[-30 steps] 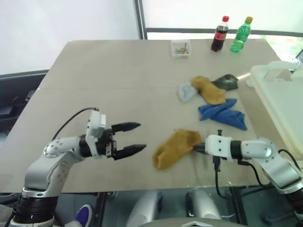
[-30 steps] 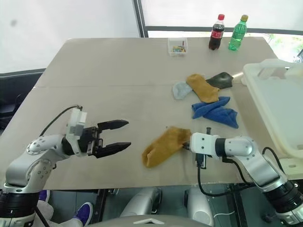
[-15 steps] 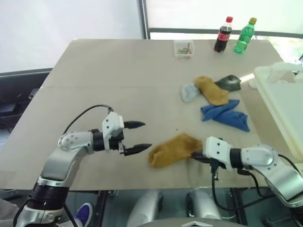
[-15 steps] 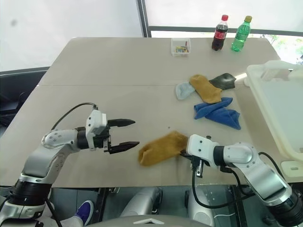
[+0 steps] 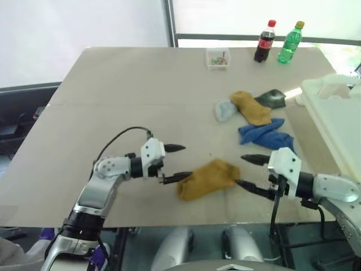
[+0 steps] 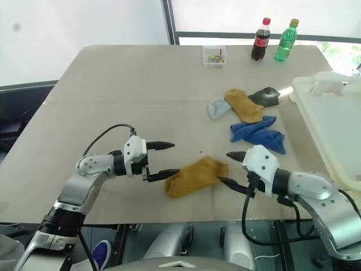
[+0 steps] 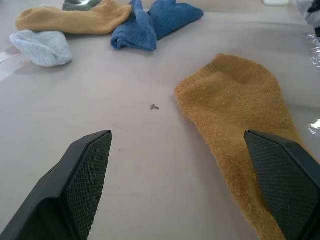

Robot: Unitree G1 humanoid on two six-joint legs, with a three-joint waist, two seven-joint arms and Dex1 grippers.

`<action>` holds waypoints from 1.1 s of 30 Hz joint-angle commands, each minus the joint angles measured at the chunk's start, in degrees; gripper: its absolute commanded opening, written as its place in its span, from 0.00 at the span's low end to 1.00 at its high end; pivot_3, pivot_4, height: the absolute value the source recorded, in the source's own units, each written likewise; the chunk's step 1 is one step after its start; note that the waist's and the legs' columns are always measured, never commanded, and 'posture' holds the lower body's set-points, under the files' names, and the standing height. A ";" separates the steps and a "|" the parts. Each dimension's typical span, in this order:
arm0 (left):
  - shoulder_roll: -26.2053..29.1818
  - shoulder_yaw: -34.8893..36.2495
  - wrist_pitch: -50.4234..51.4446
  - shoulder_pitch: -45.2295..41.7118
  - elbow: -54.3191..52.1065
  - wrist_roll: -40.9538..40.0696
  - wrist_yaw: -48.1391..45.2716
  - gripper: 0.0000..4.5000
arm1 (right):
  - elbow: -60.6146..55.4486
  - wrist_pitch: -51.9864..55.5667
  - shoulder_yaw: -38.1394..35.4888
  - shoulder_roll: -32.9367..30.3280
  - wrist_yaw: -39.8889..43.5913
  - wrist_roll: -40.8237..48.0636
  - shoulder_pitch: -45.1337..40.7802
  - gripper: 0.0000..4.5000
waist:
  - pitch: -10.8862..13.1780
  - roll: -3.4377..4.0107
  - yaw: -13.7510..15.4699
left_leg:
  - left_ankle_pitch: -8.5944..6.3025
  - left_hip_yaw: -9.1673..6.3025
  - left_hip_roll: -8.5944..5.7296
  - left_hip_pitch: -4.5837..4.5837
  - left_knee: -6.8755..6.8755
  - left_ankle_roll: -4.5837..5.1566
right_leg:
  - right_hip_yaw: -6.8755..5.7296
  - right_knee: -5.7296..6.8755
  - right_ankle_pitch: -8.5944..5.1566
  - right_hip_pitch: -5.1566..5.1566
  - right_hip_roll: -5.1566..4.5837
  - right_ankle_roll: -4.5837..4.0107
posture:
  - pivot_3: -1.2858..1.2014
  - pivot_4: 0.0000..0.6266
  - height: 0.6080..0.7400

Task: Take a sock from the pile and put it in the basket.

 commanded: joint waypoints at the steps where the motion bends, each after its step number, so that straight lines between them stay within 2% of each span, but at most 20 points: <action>1: -0.03 0.22 1.24 -0.42 -1.30 -3.70 -3.16 1.00 | 0.67 -1.87 2.18 0.32 -1.21 -1.38 -1.89 0.38 | 0.00 0.00 -0.08 | 0.00 0.00 0.00 0.00 0.00 0.00 | 0.00 0.00 0.00 0.00 0.00 0.00 | 0.52 0.24 1.00; 2: 0.34 0.34 2.20 -0.17 -2.06 -4.96 -4.32 1.00 | 1.94 -2.92 3.84 0.67 -1.43 -2.69 -2.82 0.29 | 0.00 0.00 -0.27 | 0.00 0.00 0.00 0.00 0.00 0.00 | 0.01 0.00 0.00 0.00 0.00 0.00 | 0.52 0.24 1.00; 3: 0.83 0.36 2.95 0.03 -2.74 -5.75 -5.33 1.00 | 3.42 -3.69 5.38 1.15 -1.58 -3.71 -3.81 0.14 | 0.00 0.00 -0.26 | 0.00 0.02 0.00 0.01 0.00 0.00 | 0.01 0.00 0.00 0.00 0.01 0.00 | 0.52 0.24 1.00; 5: 1.68 0.09 3.03 0.28 -3.50 -6.06 -7.03 1.00 | 7.06 -5.50 8.60 2.39 -2.00 -6.22 -5.95 0.04 | 0.00 -0.01 -0.33 | 0.00 0.01 0.01 0.01 0.00 -0.01 | 0.01 0.00 0.00 0.00 0.02 0.00 | 0.52 0.24 1.00; 8: 3.41 -1.19 2.76 0.90 -3.96 -4.73 -9.13 1.00 | 13.22 -8.99 14.09 3.26 -1.57 -11.23 -8.80 0.04 | 0.00 0.02 -0.52 | 0.01 0.02 0.01 0.01 0.00 -0.01 | 0.02 0.00 0.00 -0.01 0.02 -0.01 | 0.52 0.24 1.00; 12: 2.93 -4.24 -4.28 -0.23 0.63 3.70 -6.24 1.00 | 22.07 -10.73 19.70 4.36 -3.57 -18.45 -11.97 0.04 | -0.01 0.03 -0.81 | 0.01 0.04 -0.01 0.03 0.01 -0.02 | 0.04 -0.01 0.01 0.01 0.02 -0.01 | 0.52 0.24 1.00; 17: 0.70 -6.18 -8.31 -2.98 5.19 8.26 -3.28 1.00 | 18.83 -9.07 17.36 -0.22 -3.70 -20.29 -6.46 0.04 | -0.07 0.01 0.06 | 0.01 0.01 -0.03 0.02 0.02 -0.01 | 0.02 0.00 0.01 0.01 0.01 -0.01 | 0.52 0.24 1.00; 21: -1.51 -8.47 -13.33 -6.07 10.83 13.23 -0.26 1.00 | 14.15 -4.73 16.04 -1.12 -5.89 -20.55 -3.77 0.04 | -0.19 0.02 0.46 | 0.01 -0.05 -0.06 0.06 0.07 -0.01 | -0.03 -0.02 0.02 0.09 0.00 0.00 | 0.52 0.24 1.00; 26: -4.32 -7.28 -12.14 -8.13 12.46 10.67 0.37 1.00 | 10.27 -0.75 15.26 0.28 -8.67 -20.63 -3.03 0.04 | -0.21 0.04 0.12 | -0.13 -0.04 -0.06 0.33 0.08 0.23 | -0.02 -0.01 0.05 0.40 0.00 0.07 | 0.52 0.24 1.00; 31: -3.09 -3.43 -7.13 -4.97 6.82 1.44 -3.95 1.00 | 7.83 2.45 10.95 3.59 -8.73 -14.60 -3.67 0.04 | -0.19 0.05 -0.37 | 0.00 -0.02 -0.03 0.30 0.08 0.01 | 0.02 0.00 0.05 0.33 0.02 0.06 | 0.52 0.24 1.00; 33: -2.83 -1.44 -4.30 -4.17 4.44 -1.58 -3.50 1.00 | 7.71 2.56 8.63 5.24 -10.01 -13.36 -5.73 0.15 | -0.18 0.03 -0.39 | -0.01 -0.03 -0.03 0.28 0.08 0.01 | 0.02 -0.02 0.05 0.32 0.02 0.06 | 0.52 0.24 1.00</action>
